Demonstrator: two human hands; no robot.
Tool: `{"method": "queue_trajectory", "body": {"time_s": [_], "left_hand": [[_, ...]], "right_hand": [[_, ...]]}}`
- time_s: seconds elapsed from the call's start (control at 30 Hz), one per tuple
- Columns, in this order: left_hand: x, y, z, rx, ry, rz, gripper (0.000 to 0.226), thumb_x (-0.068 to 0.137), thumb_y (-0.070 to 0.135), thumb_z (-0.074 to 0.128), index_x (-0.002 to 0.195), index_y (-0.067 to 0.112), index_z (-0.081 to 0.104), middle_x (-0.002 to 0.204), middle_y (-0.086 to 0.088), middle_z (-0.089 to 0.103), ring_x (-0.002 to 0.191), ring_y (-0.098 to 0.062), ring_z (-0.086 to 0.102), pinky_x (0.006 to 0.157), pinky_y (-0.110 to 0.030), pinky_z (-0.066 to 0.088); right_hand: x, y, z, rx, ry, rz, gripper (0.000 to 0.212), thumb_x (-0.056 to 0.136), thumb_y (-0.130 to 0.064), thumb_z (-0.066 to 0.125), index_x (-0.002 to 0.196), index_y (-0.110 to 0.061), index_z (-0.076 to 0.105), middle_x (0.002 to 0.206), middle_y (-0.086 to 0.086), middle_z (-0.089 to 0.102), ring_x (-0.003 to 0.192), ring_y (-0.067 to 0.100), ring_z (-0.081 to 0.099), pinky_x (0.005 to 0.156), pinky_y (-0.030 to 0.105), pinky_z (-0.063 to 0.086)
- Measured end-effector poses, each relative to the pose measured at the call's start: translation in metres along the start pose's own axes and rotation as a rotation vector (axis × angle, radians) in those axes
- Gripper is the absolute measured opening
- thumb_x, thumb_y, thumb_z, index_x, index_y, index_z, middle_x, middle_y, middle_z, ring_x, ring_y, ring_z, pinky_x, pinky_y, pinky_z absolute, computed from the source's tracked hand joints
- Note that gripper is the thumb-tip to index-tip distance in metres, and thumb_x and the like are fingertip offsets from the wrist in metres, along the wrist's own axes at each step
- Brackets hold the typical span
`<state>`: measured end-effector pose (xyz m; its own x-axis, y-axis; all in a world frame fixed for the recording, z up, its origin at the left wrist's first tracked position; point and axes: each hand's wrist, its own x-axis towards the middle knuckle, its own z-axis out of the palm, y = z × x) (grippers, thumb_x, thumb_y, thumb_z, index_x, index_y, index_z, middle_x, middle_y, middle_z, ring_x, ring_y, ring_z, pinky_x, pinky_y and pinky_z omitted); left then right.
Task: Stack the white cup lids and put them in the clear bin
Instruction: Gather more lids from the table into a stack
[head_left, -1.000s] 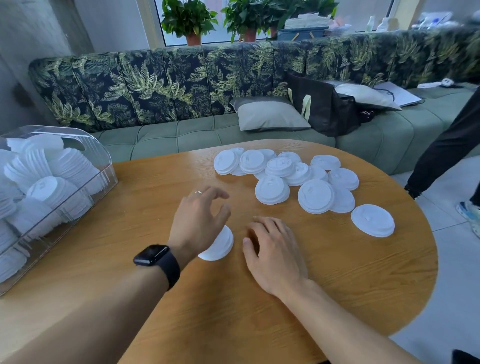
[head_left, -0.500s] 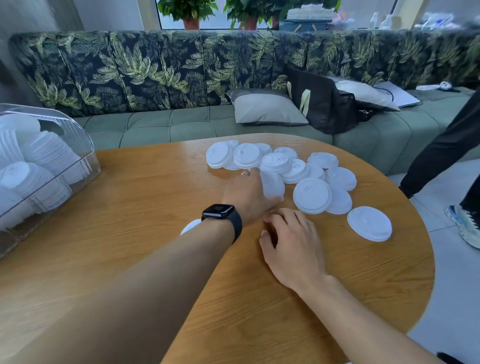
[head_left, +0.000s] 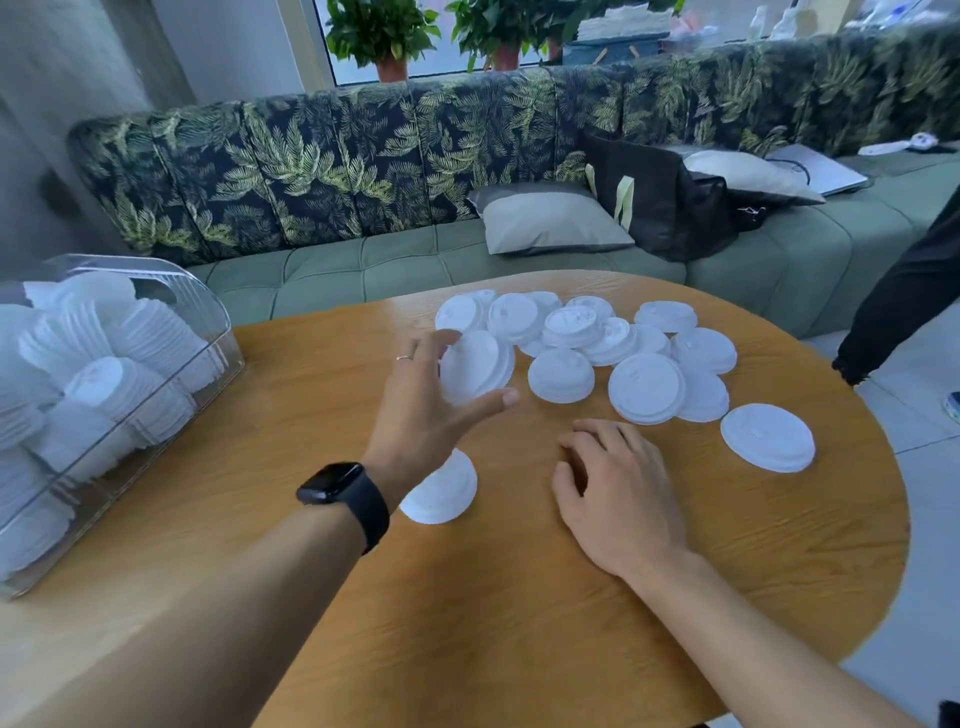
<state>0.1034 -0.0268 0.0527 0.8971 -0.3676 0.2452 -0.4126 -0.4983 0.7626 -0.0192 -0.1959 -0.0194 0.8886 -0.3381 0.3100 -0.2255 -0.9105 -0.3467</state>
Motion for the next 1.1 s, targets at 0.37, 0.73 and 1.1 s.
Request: {"method": "queue_trajectory", "body": {"time_s": [0.37,0.73,1.1], "left_hand": [[-0.095,-0.065,-0.037,0.19,-0.046,0.028,0.074,0.078,0.073,0.064,0.142,0.042,0.041,0.139,0.023,0.044,0.128,-0.003,0.038,0.108,-0.032,0.032],[-0.084,-0.062,-0.02,0.25,-0.054,0.038,0.061,0.074,0.077,0.066,0.124,0.051,0.042,0.13,0.031,0.044,0.114,0.001,0.042,0.099,-0.026,0.036],[-0.089,-0.06,-0.022,0.276,-0.063,0.04,0.07,0.07,0.08,0.067,0.127,0.049,0.041,0.125,0.033,0.04,0.109,0.006,0.035,0.1,-0.023,0.036]], "right_hand": [[0.0,-0.004,-0.001,-0.007,-0.011,-0.002,0.033,0.096,-0.032,0.056,0.122,-0.02,0.07,0.134,-0.004,0.062,0.13,0.018,0.05,0.11,0.039,0.043],[0.004,-0.004,-0.006,0.016,0.088,-0.051,0.036,0.088,-0.024,0.069,0.124,-0.02,0.067,0.131,-0.005,0.061,0.126,0.016,0.047,0.106,0.037,0.041],[0.088,-0.015,-0.025,-0.257,-0.059,0.033,0.059,0.098,-0.051,0.05,0.146,-0.017,0.048,0.147,0.006,0.053,0.138,0.027,0.041,0.116,0.041,0.028]]}}
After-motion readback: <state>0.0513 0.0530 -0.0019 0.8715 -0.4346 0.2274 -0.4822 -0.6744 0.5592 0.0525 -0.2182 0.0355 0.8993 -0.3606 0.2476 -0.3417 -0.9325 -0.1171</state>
